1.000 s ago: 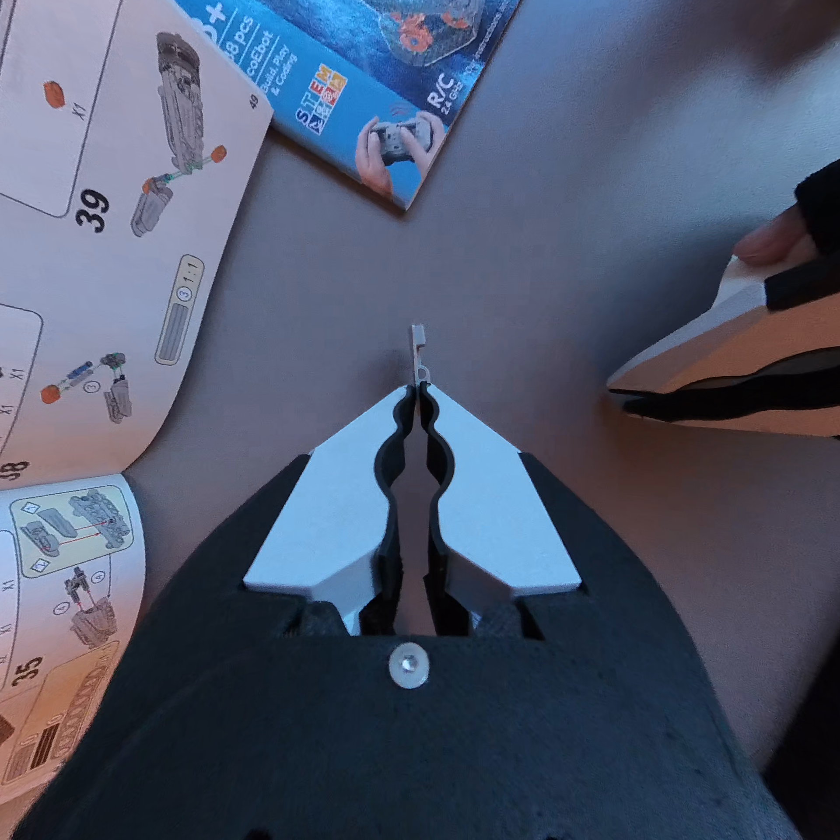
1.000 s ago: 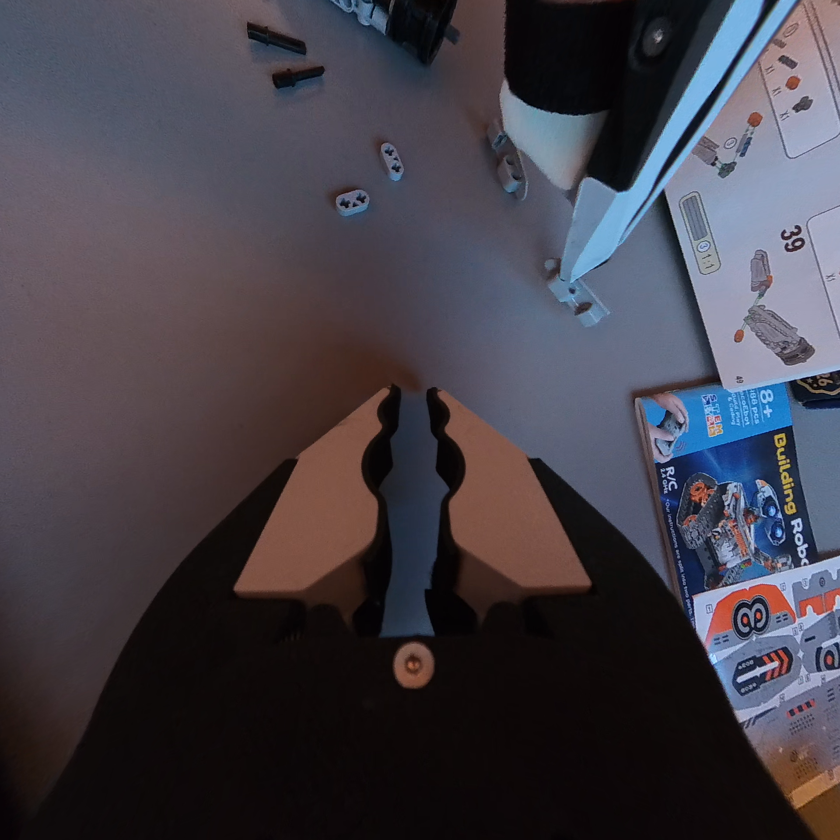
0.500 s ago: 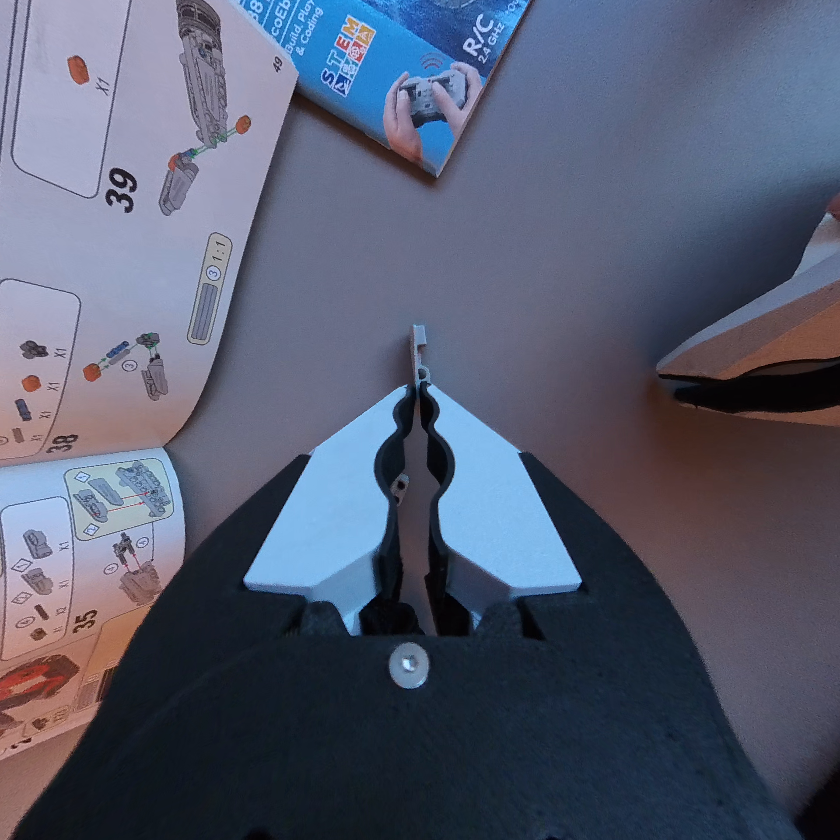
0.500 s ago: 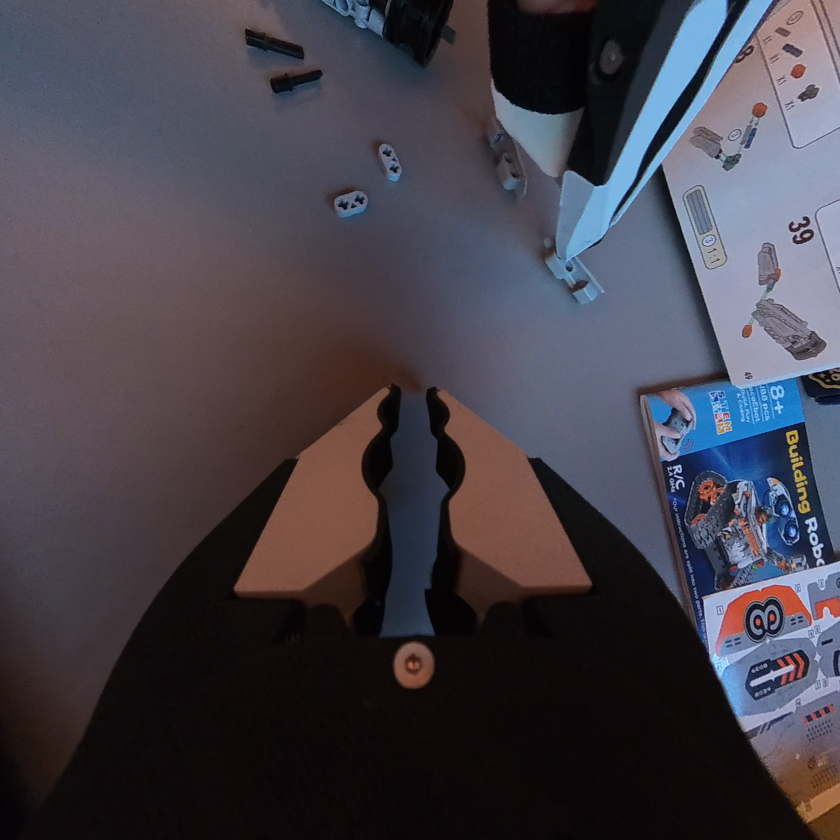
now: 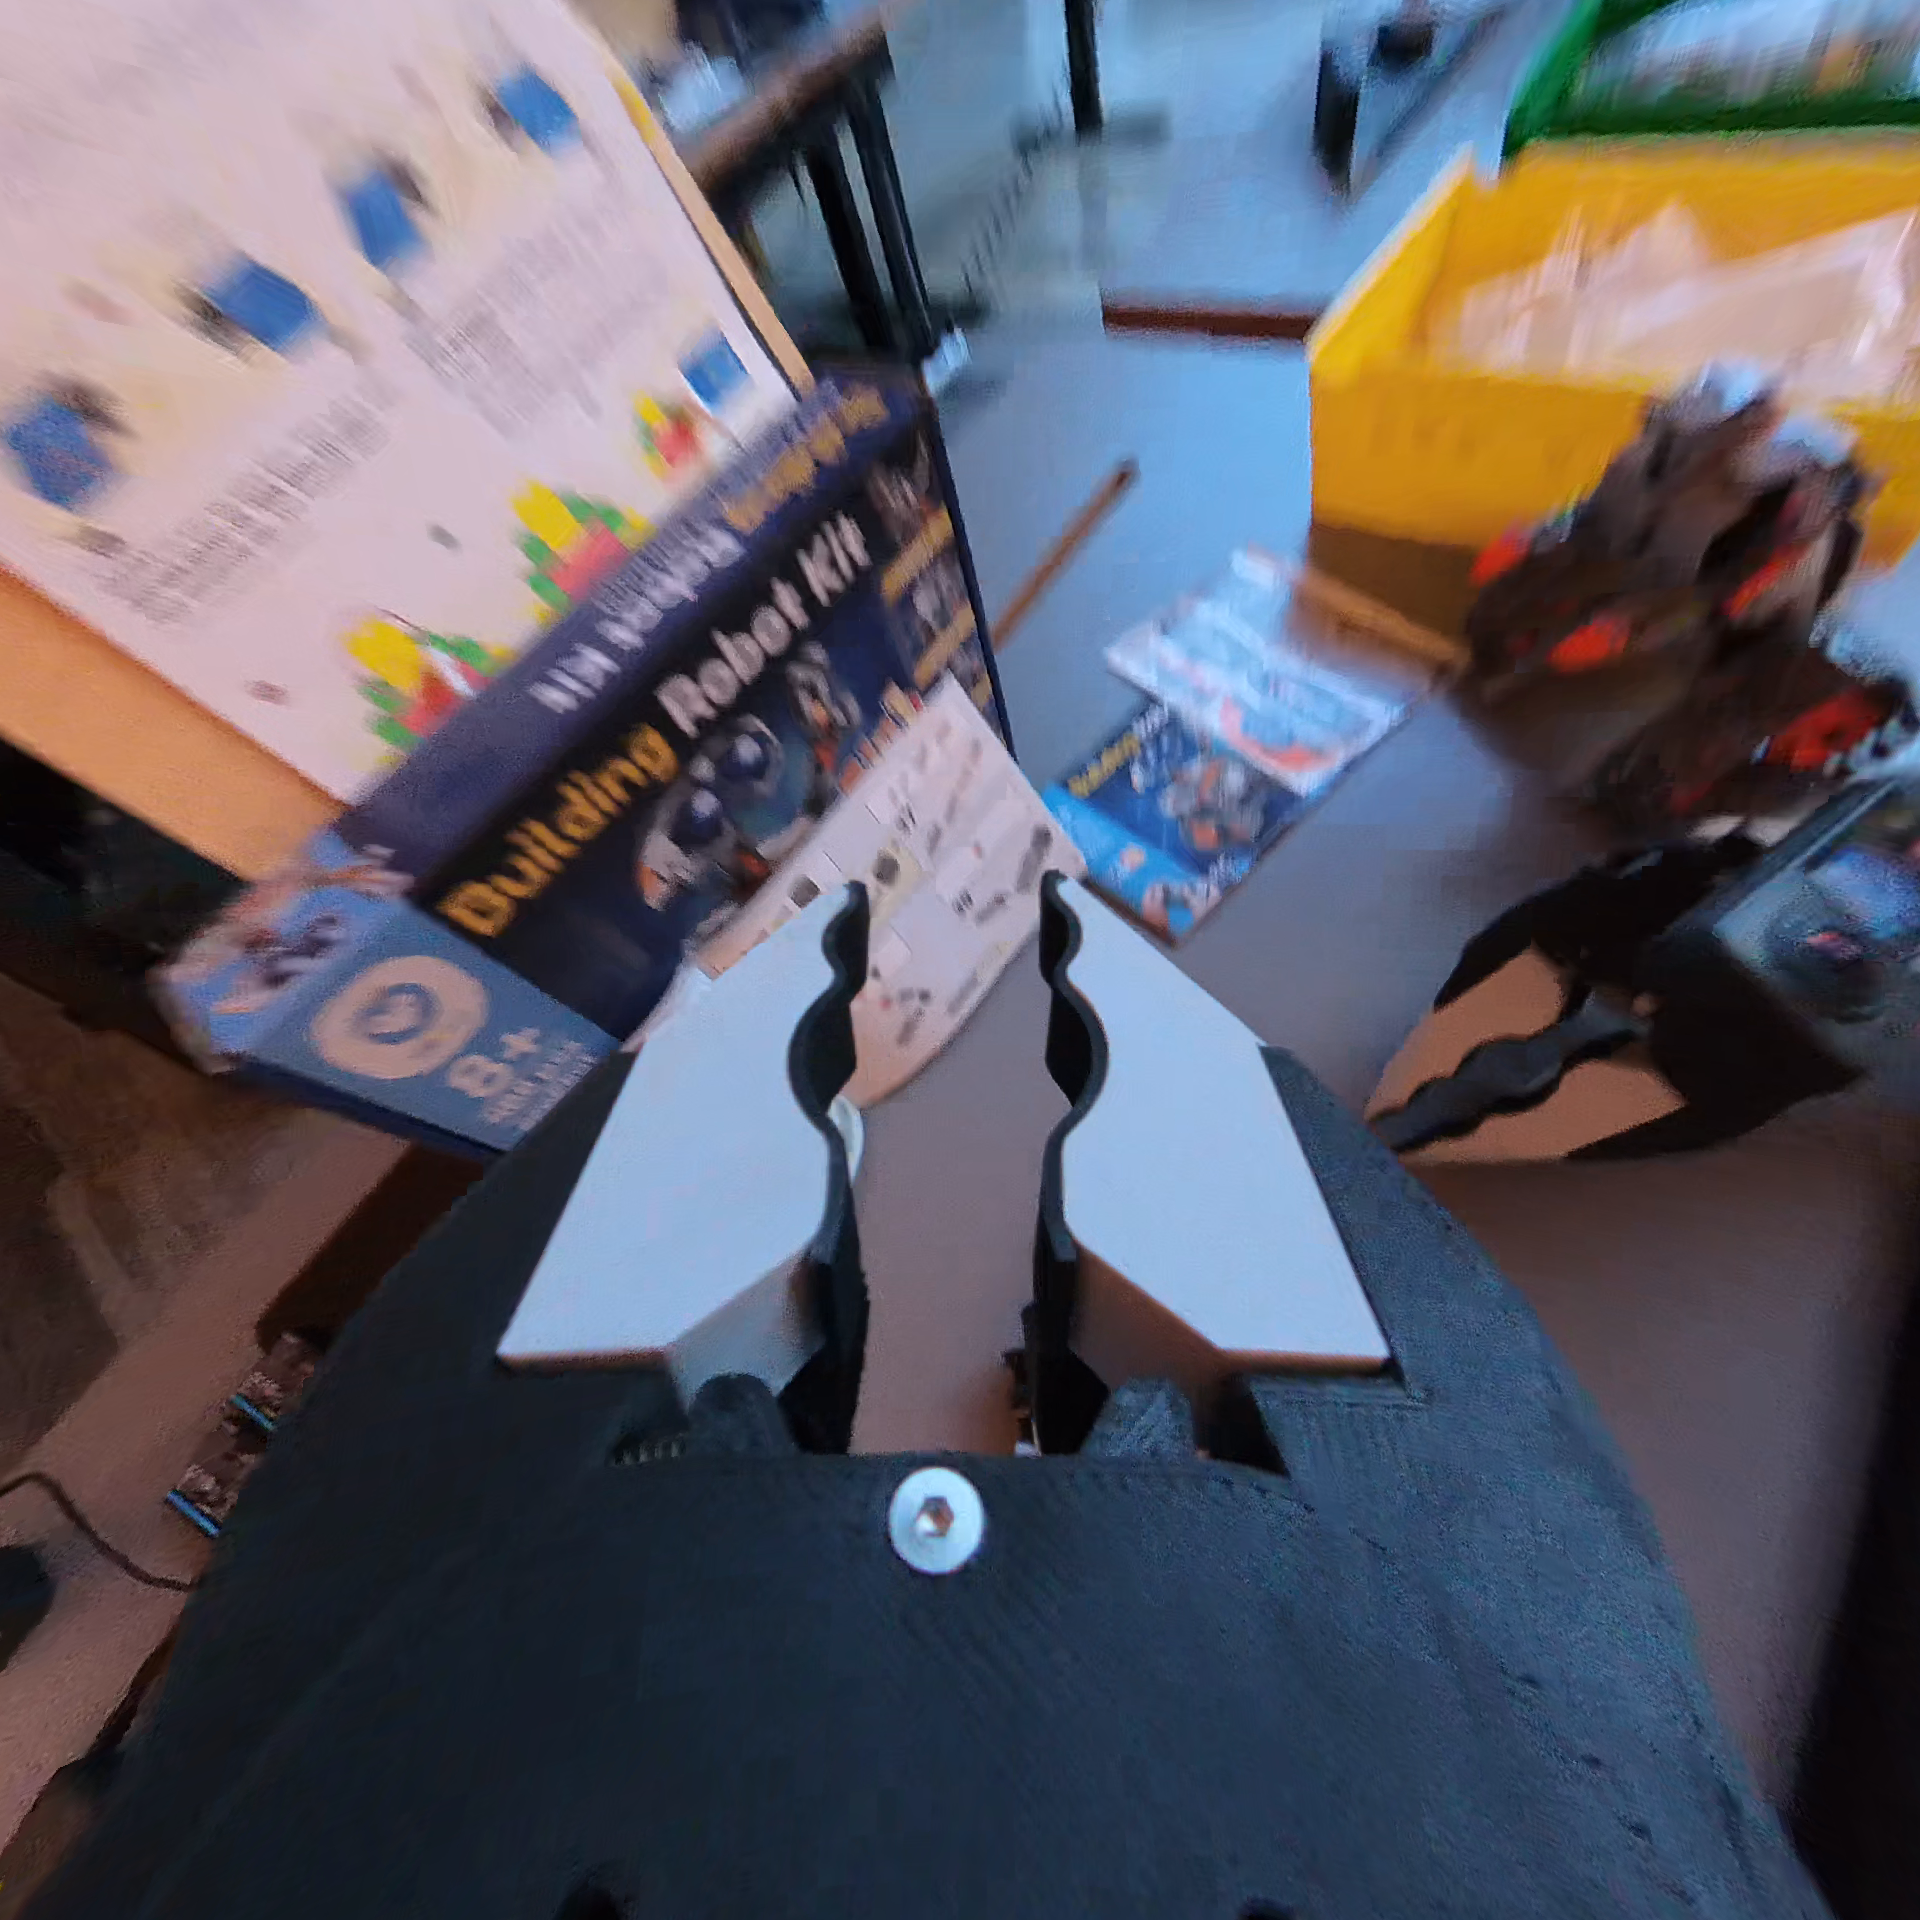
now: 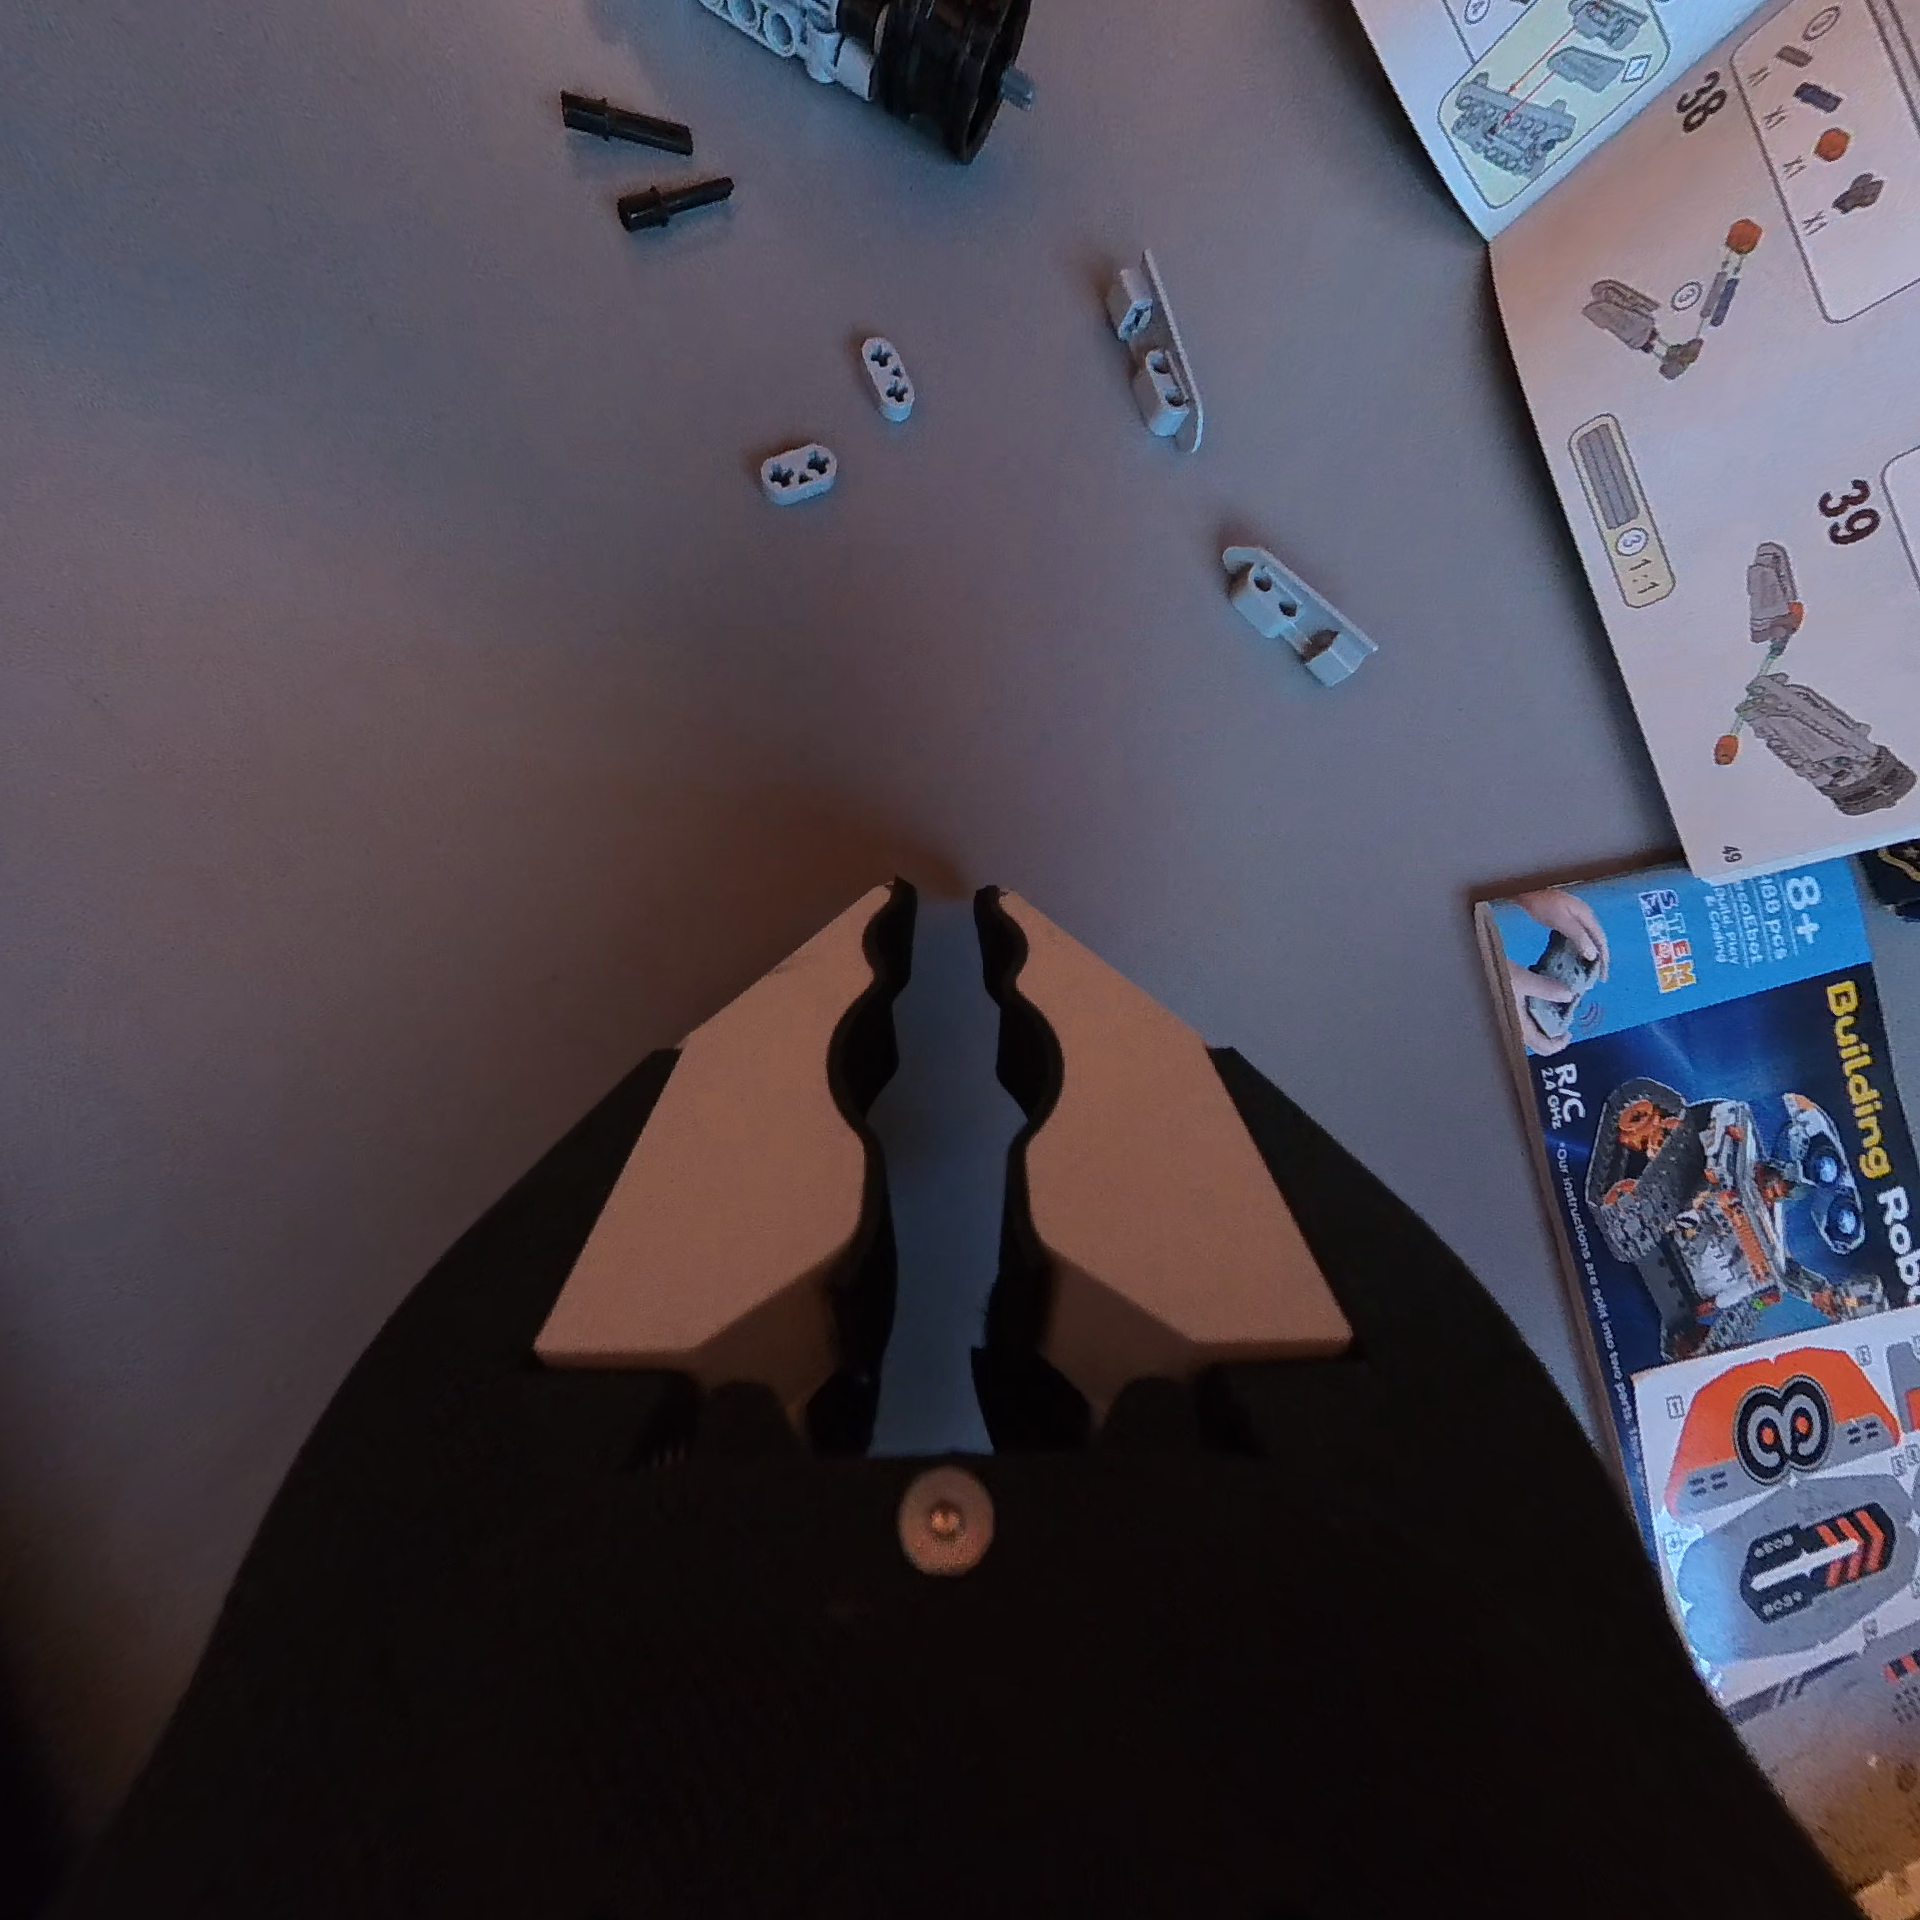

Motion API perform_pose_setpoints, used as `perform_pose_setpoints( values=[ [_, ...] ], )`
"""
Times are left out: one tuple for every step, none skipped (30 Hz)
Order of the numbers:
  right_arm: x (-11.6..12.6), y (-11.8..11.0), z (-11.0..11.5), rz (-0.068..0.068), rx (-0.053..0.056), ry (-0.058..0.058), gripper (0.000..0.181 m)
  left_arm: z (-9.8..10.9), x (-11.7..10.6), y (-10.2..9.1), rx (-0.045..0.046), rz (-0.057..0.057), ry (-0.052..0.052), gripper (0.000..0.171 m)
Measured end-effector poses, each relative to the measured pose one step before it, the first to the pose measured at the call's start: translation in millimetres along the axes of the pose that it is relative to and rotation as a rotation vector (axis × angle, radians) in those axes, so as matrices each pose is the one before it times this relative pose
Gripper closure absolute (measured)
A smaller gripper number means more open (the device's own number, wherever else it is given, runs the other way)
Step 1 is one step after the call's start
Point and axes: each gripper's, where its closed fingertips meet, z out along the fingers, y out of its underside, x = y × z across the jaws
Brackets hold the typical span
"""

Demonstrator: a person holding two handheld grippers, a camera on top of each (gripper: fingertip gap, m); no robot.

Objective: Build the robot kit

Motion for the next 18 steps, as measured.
perform_pose_setpoints(
  values=[
    [0.17,-0.04,0.12,0.0028,0.0023,-0.0015,0.170,-19.20,-4.74,-12.12,0.07348,-0.0148,-0.0266,0.137],
    [0.12,-0.03,0.07,0.0045,0.0020,-0.0027,0.170,-17.74,-4.90,-11.64,0.07416,-0.0123,-0.0295,0.137],
    [0.18,0.09,0.13,0.0053,0.0025,-0.0029,0.170,-16.29,-5.75,-10.62,0.07163,-0.0098,-0.0358,0.137],
    [0.26,-0.08,0.22,0.0043,0.0031,-0.0026,0.170,-14.82,-6.97,-9.88,0.06826,-0.0074,-0.0433,0.137],
    [0.11,-0.06,0.01,0.0032,0.0034,-0.0035,0.170,-13.28,-7.72,-8.98,0.06446,-0.0065,-0.0463,0.138],
    [0.20,0.01,0.10,0.0032,0.0037,-0.0036,0.170,-11.23,-6.72,-7.95,0.05723,-0.0024,-0.0379,0.139],
    [0.27,-0.06,0.19,0.0051,0.0043,-0.0038,0.170,-8.98,-5.12,-5.97,0.04220,0.0028,-0.0248,0.136],
    [0.26,-0.03,0.22,0.0075,0.0051,-0.0055,0.170,-6.61,-4.95,-3.11,0.02017,0.0011,-0.0192,0.129],
    [0.18,0.02,0.19,0.0078,0.0056,-0.0072,0.170,-4.48,-5.10,-0.61,-0.00042,-0.0024,-0.0183,0.121],
    [0.24,-0.02,-0.01,0.0059,0.0061,-0.0070,0.170,-3.10,-4.49,1.05,-0.00938,-0.0019,-0.0132,0.113],
    [0.25,0.03,0.14,0.0034,0.0063,-0.0070,0.169,-1.91,-3.46,0.65,-0.00502,-0.0006,-0.0067,0.106],
    [0.07,0.02,-0.08,0.0018,0.0064,-0.0073,0.169,-1.46,-2.64,-0.33,0.00354,-0.0002,-0.0029,0.101],
    [0.05,-0.04,0.08,0.0011,0.0063,-0.0071,0.169,-1.27,-2.16,-1.21,0.00817,-0.0012,-0.0005,0.097],
    [0.10,-0.07,0.03,0.0005,0.0063,-0.0054,0.168,-1.19,-1.51,-1.75,0.00933,-0.0016,0.0025,0.092],
    [0.33,0.02,-0.05,0.0006,0.0061,-0.0040,0.168,-1.03,-1.65,-1.59,0.00864,-0.0003,0.0014,0.090],
    [0.33,-0.08,0.10,0.0025,0.0055,-0.0036,0.167,-1.03,-2.37,-1.38,0.00747,-0.0003,-0.0024,0.088],
    [0.41,-0.10,0.02,0.0047,0.0057,-0.0040,0.166,-1.16,-2.64,-1.13,0.00661,-0.0029,-0.0043,0.086],
    [0.45,-0.23,0.25,0.0051,0.0059,-0.0034,0.165,-1.23,-2.37,-0.97,0.00640,-0.0053,-0.0022,0.085]
  ],
)
